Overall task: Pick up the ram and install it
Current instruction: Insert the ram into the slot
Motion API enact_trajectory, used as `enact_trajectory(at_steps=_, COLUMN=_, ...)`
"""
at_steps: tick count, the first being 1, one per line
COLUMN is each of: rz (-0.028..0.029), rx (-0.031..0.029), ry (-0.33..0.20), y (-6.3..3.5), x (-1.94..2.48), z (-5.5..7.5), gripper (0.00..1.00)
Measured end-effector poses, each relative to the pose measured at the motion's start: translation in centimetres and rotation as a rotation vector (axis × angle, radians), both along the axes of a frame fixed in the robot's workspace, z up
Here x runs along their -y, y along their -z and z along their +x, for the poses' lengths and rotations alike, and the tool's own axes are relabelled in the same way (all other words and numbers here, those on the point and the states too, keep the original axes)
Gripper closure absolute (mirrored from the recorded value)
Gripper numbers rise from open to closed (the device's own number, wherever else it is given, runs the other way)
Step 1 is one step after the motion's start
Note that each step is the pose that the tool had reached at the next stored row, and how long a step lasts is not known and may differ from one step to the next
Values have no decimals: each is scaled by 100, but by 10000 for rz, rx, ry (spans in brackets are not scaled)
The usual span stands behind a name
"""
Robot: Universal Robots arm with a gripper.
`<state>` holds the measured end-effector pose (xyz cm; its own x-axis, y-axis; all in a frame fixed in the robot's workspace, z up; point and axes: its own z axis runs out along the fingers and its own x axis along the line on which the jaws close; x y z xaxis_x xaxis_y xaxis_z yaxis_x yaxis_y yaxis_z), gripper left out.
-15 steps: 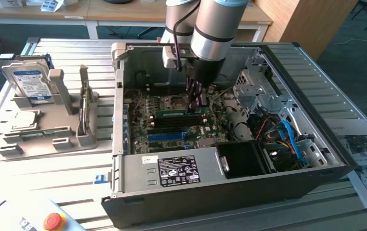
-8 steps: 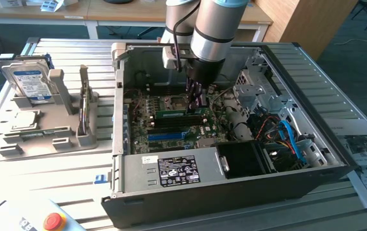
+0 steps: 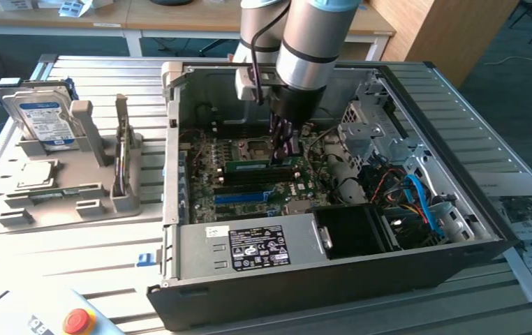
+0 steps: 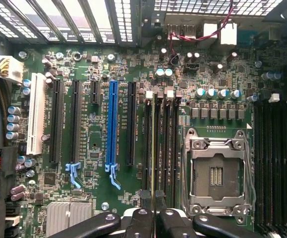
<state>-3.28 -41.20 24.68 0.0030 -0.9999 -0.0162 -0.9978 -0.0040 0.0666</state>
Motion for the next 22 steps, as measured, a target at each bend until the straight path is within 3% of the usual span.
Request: enact_trajectory(at_steps=22, rz=-1, rx=-1, ry=7, y=65, x=0, z=0, gripper=88)
